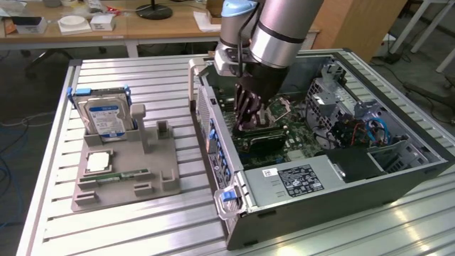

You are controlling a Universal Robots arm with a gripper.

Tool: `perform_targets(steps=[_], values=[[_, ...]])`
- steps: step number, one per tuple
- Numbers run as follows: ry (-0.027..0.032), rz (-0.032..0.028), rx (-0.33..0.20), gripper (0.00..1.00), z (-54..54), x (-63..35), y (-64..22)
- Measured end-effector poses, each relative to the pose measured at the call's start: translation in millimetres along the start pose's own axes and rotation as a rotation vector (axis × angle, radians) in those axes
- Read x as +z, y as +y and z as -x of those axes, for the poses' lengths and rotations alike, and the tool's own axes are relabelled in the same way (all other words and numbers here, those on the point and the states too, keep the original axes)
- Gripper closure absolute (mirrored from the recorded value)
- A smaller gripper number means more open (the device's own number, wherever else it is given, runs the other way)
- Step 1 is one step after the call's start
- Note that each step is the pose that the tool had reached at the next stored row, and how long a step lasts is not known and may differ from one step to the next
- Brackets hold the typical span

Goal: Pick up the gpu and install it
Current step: 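Press down on the gpu until it lock into place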

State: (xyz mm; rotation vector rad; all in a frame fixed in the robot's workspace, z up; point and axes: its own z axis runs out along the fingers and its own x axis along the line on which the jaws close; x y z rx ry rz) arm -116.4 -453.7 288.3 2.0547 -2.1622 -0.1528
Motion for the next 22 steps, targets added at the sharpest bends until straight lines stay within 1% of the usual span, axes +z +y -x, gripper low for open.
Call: perform_targets(steps=[2, 5, 9, 12, 18, 22], values=[[0.0010, -0.0010, 0.000, 0.90, 0.1, 1.3, 0.7], [0.0028, -0.0027, 0.000, 0.90, 0.2, 6.1, 0.0], [0.0030, -0.0086, 0.001, 0.90, 0.5, 10.8, -0.6], [0.0048, -0.0109, 0.001, 0.90, 0.6, 12.9, -0.7], [0.0123, -0.0126, 0.002, 0.90, 0.7, 15.2, -1.0], [0.0124, -0.0128, 0.002, 0.90, 0.8, 15.4, -1.0]])
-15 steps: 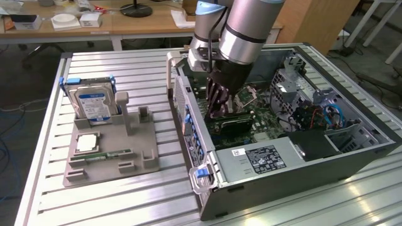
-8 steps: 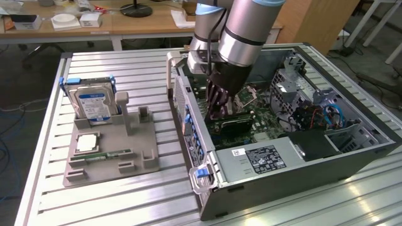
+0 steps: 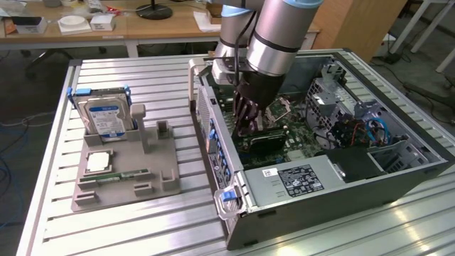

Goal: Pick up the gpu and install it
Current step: 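Press down on the gpu until it lock into place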

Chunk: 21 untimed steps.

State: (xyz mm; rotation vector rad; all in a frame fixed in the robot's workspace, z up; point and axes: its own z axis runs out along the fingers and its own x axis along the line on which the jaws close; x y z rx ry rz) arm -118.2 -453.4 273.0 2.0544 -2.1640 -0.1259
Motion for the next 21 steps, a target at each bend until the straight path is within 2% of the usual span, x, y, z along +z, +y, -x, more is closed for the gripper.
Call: perform_targets(steps=[3, 8, 12, 13, 16, 21], values=[[-0.0005, -0.0002, 0.000, 0.90, 0.2, 1.8, -0.3], [0.0052, -0.0001, 0.001, 0.90, 0.3, 4.9, -0.8], [0.0059, -0.0005, 0.001, 0.90, 0.4, 6.0, -1.0], [0.0072, -0.0006, 0.001, 0.90, 0.5, 7.0, -1.2], [0.0165, -0.0009, 0.003, 0.90, 1.1, 10.4, -1.8], [0.0172, -0.0008, 0.003, 0.90, 1.1, 10.3, -1.7]])
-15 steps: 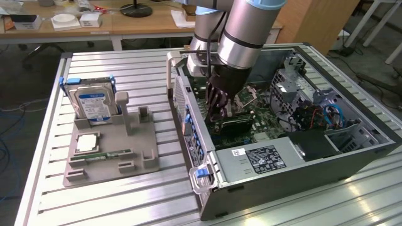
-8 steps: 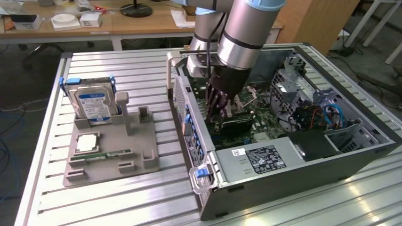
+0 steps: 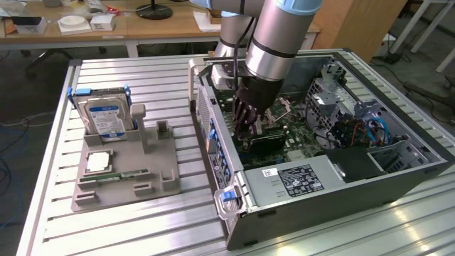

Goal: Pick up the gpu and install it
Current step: 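Press down on the gpu until it lock into place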

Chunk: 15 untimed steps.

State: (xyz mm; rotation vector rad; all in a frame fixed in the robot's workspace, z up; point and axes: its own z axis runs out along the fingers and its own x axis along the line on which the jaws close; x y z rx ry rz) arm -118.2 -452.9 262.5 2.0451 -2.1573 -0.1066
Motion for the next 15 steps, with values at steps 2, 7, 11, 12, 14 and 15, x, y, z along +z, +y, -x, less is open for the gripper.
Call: perform_targets(steps=[2, 7, 11, 12, 14, 15], values=[[0.0001, 0.0001, 0.000, 0.90, 0.0, -0.8, 0.1], [0.0005, -0.0001, 0.000, 0.90, -0.2, -6.2, 0.6], [0.0004, -0.0002, 0.000, 0.90, -0.3, -7.8, 0.9], [0.0007, 0.0000, 0.000, 0.90, -0.3, -8.0, 0.9], [0.0007, 0.0000, 0.000, 0.90, -0.3, -7.9, 0.9], [0.0007, -0.0001, 0.000, 0.90, -0.3, -8.0, 0.9]])
